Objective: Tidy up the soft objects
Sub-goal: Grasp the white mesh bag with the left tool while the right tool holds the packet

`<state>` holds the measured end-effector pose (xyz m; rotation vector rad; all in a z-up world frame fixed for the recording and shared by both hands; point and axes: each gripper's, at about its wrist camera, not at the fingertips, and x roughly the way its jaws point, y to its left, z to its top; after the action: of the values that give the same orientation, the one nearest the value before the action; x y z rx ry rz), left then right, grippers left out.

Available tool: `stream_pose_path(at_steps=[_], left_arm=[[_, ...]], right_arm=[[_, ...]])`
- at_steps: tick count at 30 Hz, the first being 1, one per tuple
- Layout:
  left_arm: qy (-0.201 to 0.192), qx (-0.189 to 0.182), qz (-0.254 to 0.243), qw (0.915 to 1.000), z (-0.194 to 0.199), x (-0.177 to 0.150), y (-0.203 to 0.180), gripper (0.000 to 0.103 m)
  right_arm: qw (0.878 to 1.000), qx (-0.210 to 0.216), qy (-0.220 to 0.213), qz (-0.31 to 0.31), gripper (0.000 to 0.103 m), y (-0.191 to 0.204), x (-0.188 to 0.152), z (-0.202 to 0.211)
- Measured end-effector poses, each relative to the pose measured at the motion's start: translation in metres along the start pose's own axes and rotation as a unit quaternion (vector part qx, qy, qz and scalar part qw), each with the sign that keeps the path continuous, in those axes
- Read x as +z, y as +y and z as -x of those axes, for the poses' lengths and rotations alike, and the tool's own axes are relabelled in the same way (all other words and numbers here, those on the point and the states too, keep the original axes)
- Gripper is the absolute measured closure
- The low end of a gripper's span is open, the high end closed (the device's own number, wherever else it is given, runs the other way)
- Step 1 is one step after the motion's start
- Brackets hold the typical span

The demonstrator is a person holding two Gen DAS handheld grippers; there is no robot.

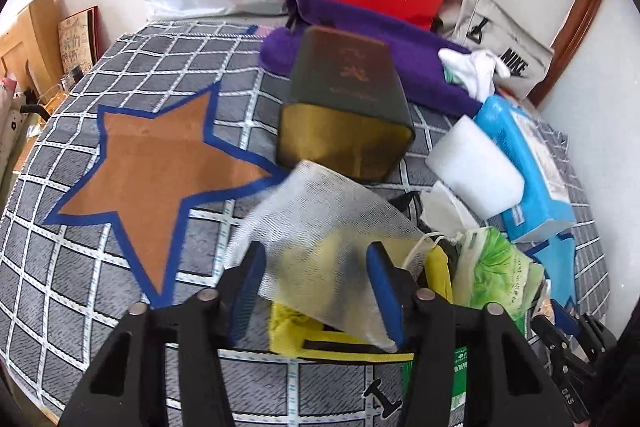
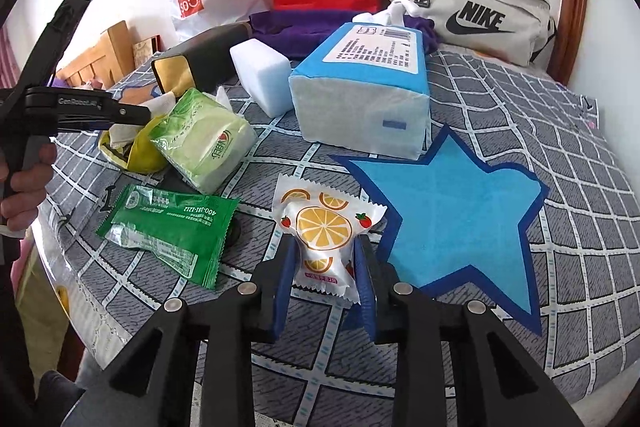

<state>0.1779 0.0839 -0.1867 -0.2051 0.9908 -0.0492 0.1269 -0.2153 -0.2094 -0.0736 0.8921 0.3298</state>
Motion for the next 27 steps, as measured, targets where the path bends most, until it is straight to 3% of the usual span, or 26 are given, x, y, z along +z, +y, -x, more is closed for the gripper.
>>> stream_pose_path(at_steps=[3,9,16,19,27], left_arm=[[0.004,-0.015,-0.007,0.9999,0.002,-0.001,0.004,0.079],[-0.016,-0.025,-0.004,0.9996,0.015,-0.004,0.010,0.091],[-0.035,-0.007,0.003,0.9994,0.034,-0.003,0.026,0.095],[-0.029,0.019,0.002,0.9994,0.035,-0.008,0.033,0.096],[0.004,0.043,0.027,0.9987,0.021,-0.022,0.059,0.095]], right_arm=[[1.000,-0.002,0.000,-0.007,0.073,-0.002,0.002,-0.002],[1.000,-0.011,0.005,-0.001,0.074,0.000,0.007,-0.005],[1.000,-0.014,0.012,-0.006,0.074,0.000,0.009,-0.006],[1.000,-0.018,0.015,-0.010,0.074,0.000,0.010,-0.006],[0.999,-0.034,0.028,-0.020,0.074,-0.006,0.011,-0.003]])
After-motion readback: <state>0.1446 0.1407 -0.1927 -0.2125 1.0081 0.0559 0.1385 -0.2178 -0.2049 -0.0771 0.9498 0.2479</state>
